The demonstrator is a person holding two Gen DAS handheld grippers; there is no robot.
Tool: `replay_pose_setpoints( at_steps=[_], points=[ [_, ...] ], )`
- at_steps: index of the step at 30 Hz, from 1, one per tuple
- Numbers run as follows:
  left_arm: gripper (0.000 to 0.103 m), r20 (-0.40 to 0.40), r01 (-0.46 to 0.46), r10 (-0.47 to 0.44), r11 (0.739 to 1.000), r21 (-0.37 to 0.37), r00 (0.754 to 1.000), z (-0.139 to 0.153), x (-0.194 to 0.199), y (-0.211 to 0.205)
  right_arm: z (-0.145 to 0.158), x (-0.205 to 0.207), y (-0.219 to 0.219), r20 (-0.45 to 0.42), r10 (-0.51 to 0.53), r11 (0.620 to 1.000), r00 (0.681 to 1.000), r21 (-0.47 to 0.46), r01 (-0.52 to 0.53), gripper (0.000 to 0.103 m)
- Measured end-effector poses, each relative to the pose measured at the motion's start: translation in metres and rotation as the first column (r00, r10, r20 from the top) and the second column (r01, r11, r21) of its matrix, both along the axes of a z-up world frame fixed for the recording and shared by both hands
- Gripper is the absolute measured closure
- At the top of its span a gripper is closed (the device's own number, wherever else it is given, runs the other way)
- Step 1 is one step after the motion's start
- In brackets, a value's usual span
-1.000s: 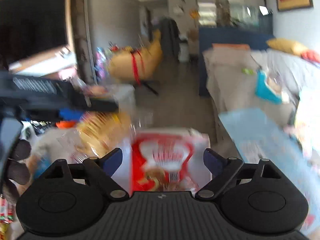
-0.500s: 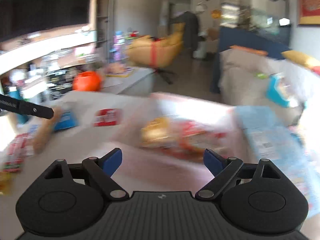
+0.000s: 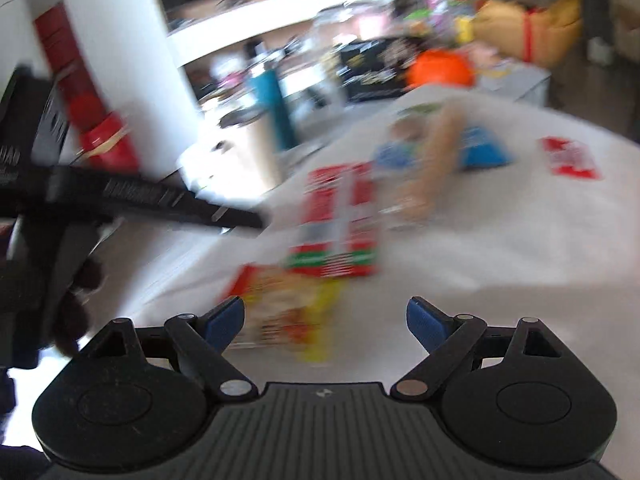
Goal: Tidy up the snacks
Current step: 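Grasp the red sausage packet with the left tool while the right approaches the white-ball snack bag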
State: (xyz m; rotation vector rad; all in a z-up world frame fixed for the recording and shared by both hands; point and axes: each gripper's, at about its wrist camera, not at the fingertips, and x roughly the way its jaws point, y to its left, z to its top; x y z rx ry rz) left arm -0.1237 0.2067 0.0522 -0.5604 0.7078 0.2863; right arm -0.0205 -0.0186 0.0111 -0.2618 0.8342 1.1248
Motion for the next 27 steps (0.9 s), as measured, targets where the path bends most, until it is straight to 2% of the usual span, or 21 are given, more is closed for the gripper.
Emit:
replay_pose_setpoints(
  at_steps=[2, 5, 7, 8, 11, 16, 18, 22, 23, 27],
  points=[
    [0.049, 0.017, -0.002, 0.003, 1.000, -0.016, 1.000, -0.001, 0.007, 0.003, -0.006, -0.015, 0.016, 0.036, 0.024, 1.000, 0.999, -0.018, -0.024, 0.014],
    [0.049, 0.031, 0.007, -0.006, 0.999, -0.037, 1.000, -0.008, 0.027, 0.002, -0.014, -0.025, 0.029, 0.093, 0.042, 0.997, 0.995, -0.071, -0.036, 0.023],
    [0.049, 0.024, 0.008, -0.007, 0.999, -0.042, 1.000, -0.012, 0.040, 0.000, -0.011, -0.030, 0.020, 0.141, 0.042, 0.997, 0.989, -0.070, -0.032, 0.029],
    [0.049, 0.020, 0.012, -0.011, 0.999, -0.043, 1.000, -0.015, 0.048, -0.002, -0.009, -0.031, 0.014, 0.167, 0.040, 0.997, 0.985, -0.076, -0.028, 0.036],
    [0.049, 0.004, 0.030, -0.030, 1.000, 0.002, 1.000, -0.019, 0.068, -0.011, -0.006, -0.031, -0.014, 0.236, 0.002, 0.996, 0.972, -0.089, 0.019, 0.040],
    [0.048, -0.046, 0.080, -0.073, 0.984, 0.162, 0.996, -0.024, 0.092, -0.034, -0.008, -0.012, -0.076, 0.249, -0.125, 0.984, 0.960, -0.094, 0.152, 0.039],
    [0.048, -0.068, 0.117, -0.105, 0.973, 0.201, 0.992, -0.024, 0.095, -0.042, -0.009, -0.005, -0.098, 0.263, -0.173, 0.974, 0.949, -0.097, 0.204, 0.032],
    [0.048, -0.149, 0.202, -0.162, 0.929, 0.311, 0.975, -0.025, 0.094, -0.062, -0.017, 0.013, -0.133, 0.293, -0.273, 0.941, 0.916, -0.119, 0.318, 0.025],
    [0.047, -0.159, 0.206, -0.163, 0.928, 0.312, 0.974, -0.025, 0.092, -0.064, -0.018, 0.020, -0.139, 0.297, -0.297, 0.934, 0.908, -0.109, 0.341, 0.019],
    [0.046, -0.144, 0.183, -0.151, 0.953, 0.242, 0.978, -0.029, 0.082, -0.054, -0.022, 0.037, -0.162, 0.301, -0.419, 0.884, 0.857, -0.083, 0.461, 0.018]
  ],
)
